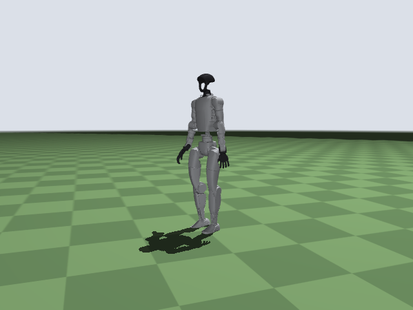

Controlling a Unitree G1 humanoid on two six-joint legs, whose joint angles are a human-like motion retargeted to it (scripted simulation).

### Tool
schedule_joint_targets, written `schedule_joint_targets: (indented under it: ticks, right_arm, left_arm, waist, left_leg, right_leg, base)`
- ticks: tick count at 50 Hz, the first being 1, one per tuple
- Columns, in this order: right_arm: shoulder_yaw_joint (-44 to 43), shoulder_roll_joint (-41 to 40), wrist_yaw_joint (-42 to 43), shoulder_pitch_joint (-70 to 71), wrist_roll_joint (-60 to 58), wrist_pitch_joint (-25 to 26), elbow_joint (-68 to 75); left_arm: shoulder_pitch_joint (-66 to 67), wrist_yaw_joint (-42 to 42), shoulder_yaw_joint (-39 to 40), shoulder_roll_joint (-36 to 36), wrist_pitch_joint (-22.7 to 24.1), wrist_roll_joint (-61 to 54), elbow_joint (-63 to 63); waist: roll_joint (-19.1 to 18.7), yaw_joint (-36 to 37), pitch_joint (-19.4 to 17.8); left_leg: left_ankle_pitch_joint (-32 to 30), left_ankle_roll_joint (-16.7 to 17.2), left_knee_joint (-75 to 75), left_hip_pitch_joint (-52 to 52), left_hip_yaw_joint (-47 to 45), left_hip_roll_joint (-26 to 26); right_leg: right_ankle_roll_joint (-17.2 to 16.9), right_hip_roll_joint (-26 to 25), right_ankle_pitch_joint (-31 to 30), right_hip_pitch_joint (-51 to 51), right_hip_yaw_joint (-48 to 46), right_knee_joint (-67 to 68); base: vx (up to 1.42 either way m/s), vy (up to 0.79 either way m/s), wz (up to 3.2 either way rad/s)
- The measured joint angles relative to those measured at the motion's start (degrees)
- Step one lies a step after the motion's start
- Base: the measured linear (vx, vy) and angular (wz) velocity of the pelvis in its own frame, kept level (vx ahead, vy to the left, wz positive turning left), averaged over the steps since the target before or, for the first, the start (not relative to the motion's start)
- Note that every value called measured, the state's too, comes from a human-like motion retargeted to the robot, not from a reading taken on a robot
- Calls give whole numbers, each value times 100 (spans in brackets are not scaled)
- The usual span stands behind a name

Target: In place motions

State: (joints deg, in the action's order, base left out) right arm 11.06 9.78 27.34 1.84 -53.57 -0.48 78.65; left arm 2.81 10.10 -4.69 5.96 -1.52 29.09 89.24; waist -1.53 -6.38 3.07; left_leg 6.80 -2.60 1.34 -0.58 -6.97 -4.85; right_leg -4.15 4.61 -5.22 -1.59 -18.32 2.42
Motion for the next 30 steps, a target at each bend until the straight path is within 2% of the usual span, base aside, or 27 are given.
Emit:
schedule_joint_targets:
  ticks: [3,5,9,12,15,20,23,30]
  right_arm:
    - [-67,-244,-1596,140,113,802,1081]
    - [-215,-323,-2597,175,526,1066,1528]
    - [-987,-269,-3675,113,2548,1006,1776]
    - [-1321,-130,-3608,49,3372,815,1705]
    - [-1457,19,-3410,20,3276,665,1585]
    - [-1475,180,-3155,30,2633,705,1424]
    - [-1461,196,-2991,29,2457,718,1398]
    - [-1479,22,-3202,-70,2681,631,1391]
  left_arm:
    - [-26,2,-110,1,-16,107,25]
    - [-45,37,-203,12,12,181,30]
    - [-47,249,-427,87,233,434,-54]
    - [-11,458,-625,188,480,692,-165]
    - [21,576,-660,264,587,758,-215]
    - [128,821,-266,184,178,834,-448]
    - [337,586,-84,179,84,602,-1110]
    - [761,789,347,346,616,-461,-3918]
  waist:
    - [-8,17,-21]
    - [-1,43,-37]
    - [0,402,-21]
    - [6,267,-8]
    - [-3,16,-4]
    - [13,68,-35]
    - [12,90,-50]
    - [1,125,-93]
  left_leg:
    - [1,1,-1,5,-15,12]
    - [0,1,-4,9,-19,6]
    - [39,33,-32,17,-288,76]
    - [12,38,-14,-27,-118,39]
    - [-30,25,-2,-65,127,-14]
    - [-33,9,10,-49,103,-31]
    - [-20,7,7,-15,77,-31]
    - [5,-1,1,48,52,-28]
  right_leg:
    - [-4,-12,-9,1,20,3]
    - [12,-27,-13,-1,17,0]
    - [-34,-32,55,-5,309,9]
    - [0,-14,34,10,147,9]
    - [13,14,18,-15,-129,-23]
    - [38,7,16,-47,-104,-27]
    - [44,2,8,-62,-80,-24]
    - [97,-63,-24,-123,-66,-43]
  base:
    - [0,0,0]
    - [0,0,0]
    - [-1,3,-55]
    - [0,2,43]
    - [0,3,70]
    - [0,1,6]
    - [0,0,0]
    - [0,0,0]
